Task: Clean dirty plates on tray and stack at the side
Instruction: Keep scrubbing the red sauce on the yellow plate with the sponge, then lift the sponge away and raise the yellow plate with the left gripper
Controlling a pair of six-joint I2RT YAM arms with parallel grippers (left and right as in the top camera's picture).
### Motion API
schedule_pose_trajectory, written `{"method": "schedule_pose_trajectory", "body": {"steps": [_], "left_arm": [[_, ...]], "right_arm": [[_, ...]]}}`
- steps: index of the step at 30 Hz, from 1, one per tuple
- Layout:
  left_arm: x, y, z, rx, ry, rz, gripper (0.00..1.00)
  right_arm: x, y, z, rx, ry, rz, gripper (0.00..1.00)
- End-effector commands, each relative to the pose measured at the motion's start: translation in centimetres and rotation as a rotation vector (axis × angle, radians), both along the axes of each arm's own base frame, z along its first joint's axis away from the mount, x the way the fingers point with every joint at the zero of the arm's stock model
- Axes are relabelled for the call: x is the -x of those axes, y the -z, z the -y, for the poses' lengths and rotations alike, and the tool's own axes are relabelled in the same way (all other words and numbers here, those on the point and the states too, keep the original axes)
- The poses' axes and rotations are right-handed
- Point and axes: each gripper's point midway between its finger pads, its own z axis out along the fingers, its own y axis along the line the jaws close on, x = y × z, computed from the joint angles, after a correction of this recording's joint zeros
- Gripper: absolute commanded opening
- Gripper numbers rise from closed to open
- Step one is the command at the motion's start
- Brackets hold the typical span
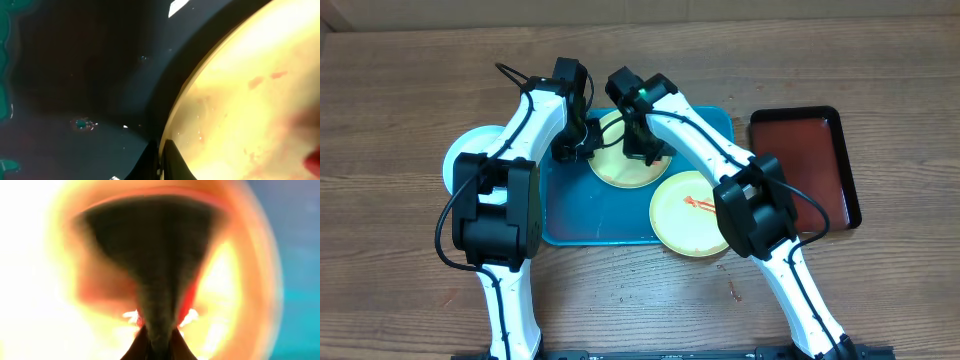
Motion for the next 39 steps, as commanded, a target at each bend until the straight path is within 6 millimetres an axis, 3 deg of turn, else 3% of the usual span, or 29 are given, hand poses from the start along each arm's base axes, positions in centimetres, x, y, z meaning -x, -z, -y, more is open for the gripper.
{"method": "schedule_pose_trajectory", "body": {"steps": [1, 8, 13, 15, 21, 25, 28, 33, 39], "left_arm": [[1.1, 2.6, -1.0, -0.053, 0.005, -0.065, 0.04], [1.1, 2.6, -1.0, -0.053, 0.005, -0.065, 0.04], [1.1, 2.6, -1.0, -0.053, 0.005, -0.066, 0.04], [1.2, 2.6, -1.0, -0.054, 0.005, -0.069, 0.04], [1.3, 2.6, -1.0, -0.054, 0.009, -0.072, 0.04], [1.3, 2.6, -1.0, -0.054, 0.011, -0.072, 0.04], [1.2, 2.6, -1.0, -0.054, 0.011, -0.069, 0.04], [0.9, 2.6, -1.1, -0.053, 0.010, -0.060, 0.04], [0.6, 2.0, -1.7, -0.068, 0.028, -0.040, 0.04]], "right_arm": [[2.3, -0.3, -4.7, -0.213, -0.165, -0.091, 0.04], [3.7, -1.1, -6.9, -0.337, -0.278, -0.136, 0.04], [4.5, -0.9, -6.6, -0.315, -0.292, -0.159, 0.04], [4.2, -0.8, -5.7, -0.285, -0.270, -0.162, 0.04], [2.4, -0.4, -0.3, -0.101, -0.155, -0.140, 0.04], [0.7, -1.5, 3.9, 0.033, -0.061, -0.086, 0.04], [-0.6, -2.8, 6.0, 0.095, -0.009, -0.027, 0.04], [-2.0, -4.7, 6.8, 0.090, 0.021, 0.041, 0.04], [-2.3, -8.9, 5.2, -0.044, -0.030, 0.102, 0.04]]}}
